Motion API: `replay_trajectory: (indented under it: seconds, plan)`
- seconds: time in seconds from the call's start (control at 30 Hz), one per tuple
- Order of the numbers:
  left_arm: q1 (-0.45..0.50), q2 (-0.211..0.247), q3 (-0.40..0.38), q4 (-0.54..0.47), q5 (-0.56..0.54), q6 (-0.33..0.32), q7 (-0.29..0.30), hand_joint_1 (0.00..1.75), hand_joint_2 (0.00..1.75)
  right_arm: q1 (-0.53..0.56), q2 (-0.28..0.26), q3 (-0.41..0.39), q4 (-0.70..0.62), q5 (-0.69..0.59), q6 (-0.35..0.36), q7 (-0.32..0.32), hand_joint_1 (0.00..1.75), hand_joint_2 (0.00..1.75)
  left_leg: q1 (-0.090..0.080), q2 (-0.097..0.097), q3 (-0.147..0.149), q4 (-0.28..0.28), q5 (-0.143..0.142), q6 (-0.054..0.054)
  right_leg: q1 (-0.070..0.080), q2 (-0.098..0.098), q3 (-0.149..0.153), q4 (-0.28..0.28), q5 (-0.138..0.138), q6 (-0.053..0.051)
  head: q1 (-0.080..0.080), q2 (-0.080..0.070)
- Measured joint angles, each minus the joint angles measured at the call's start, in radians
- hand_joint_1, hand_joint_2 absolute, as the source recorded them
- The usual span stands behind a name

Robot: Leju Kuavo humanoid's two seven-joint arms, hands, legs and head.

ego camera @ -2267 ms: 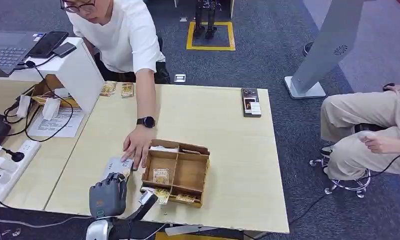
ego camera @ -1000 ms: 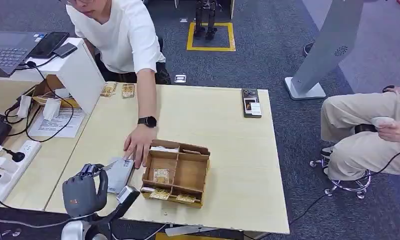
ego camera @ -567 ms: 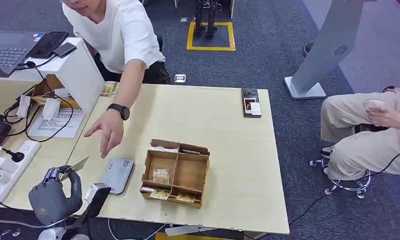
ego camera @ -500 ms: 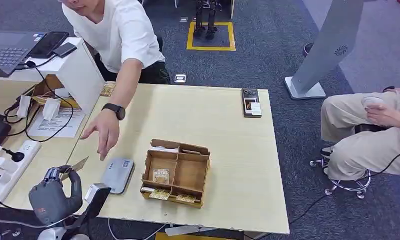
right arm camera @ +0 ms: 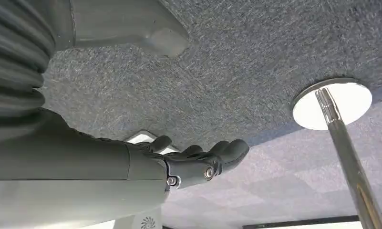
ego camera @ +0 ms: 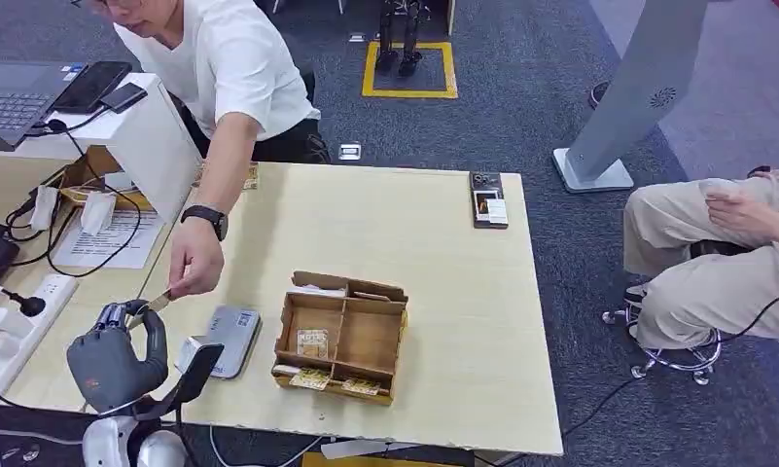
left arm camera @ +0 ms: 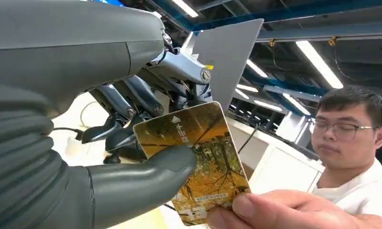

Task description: Pass the card to the sensor for recognition and then transmit it.

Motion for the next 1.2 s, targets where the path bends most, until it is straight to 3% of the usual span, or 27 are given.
replay_trajectory:
  seconds: [0.37, 0.4, 0.43, 0.77, 0.87, 0.97, 1.2]
  plan:
    - [-0.028, 0.0, -0.001, 0.063, 0.043, 0.0, 0.002, 1.75, 1.75, -0.003, 0.0, 0.0, 0.007, 0.006, 0.0, 0.0, 0.0, 1.75, 0.0, 0.002, 0.0, 0.0, 0.0, 0.0, 0.0, 0.002, -0.001, 0.0, 0.0, 0.0, 0.0, 0.0]
    - [-0.03, 0.0, -0.002, 0.066, 0.056, 0.0, -0.003, 1.48, 1.75, -0.003, 0.0, 0.0, 0.007, 0.006, 0.0, 0.0, 0.0, 1.75, 0.0, 0.002, 0.0, 0.0, 0.0, 0.0, 0.0, 0.002, -0.001, 0.0, 0.0, 0.0, 0.0, 0.0]
    - [-0.031, 0.0, -0.002, 0.071, 0.071, 0.0, -0.005, 0.0, 1.75, -0.003, 0.0, 0.0, 0.007, 0.006, 0.0, 0.0, 0.0, 1.75, 0.0, 0.002, 0.0, 0.0, 0.0, 0.0, 0.0, 0.002, -0.002, 0.0, 0.0, 0.0, 0.0, 0.0]
    - [-0.033, 0.001, -0.003, 0.077, 0.211, 0.0, -0.072, 0.0, 1.75, -0.003, -0.001, 0.0, 0.007, 0.011, 0.0, 0.002, 0.0, 1.75, 0.0, 0.002, -0.001, 0.0, -0.001, 0.0, 0.0, 0.003, -0.002, 0.0, 0.0, 0.0, 0.0, 0.0]
    - [-0.034, 0.001, -0.027, 0.077, 0.401, 0.0, -0.172, 0.0, 1.75, -0.002, -0.001, 0.0, 0.001, -0.005, 0.0, 0.003, 0.0, 1.75, 0.0, 0.002, -0.001, 0.0, -0.001, 0.0, 0.0, 0.003, -0.001, 0.0, 0.0, 0.0, 0.0, 0.0]
    - [-0.038, 0.0, -0.071, 0.071, 0.468, 0.0, -0.245, 0.0, 1.75, -0.001, -0.001, 0.0, -0.008, -0.018, 0.0, 0.003, 0.0, 1.75, 0.0, 0.001, -0.002, 0.0, 0.0, 0.001, 0.0, 0.001, -0.001, 0.0, 0.0, 0.0, 0.0, 0.0]
    - [-0.046, 0.0, -0.118, 0.066, 0.484, 0.0, -0.255, 0.0, 1.75, 0.002, -0.001, 0.0, -0.017, -0.02, 0.0, 0.003, 0.0, 1.75, 0.0, 0.001, -0.001, 0.0, -0.001, 0.001, 0.0, 0.001, -0.001, 0.0, 0.0, 0.0, 0.0, 0.0]
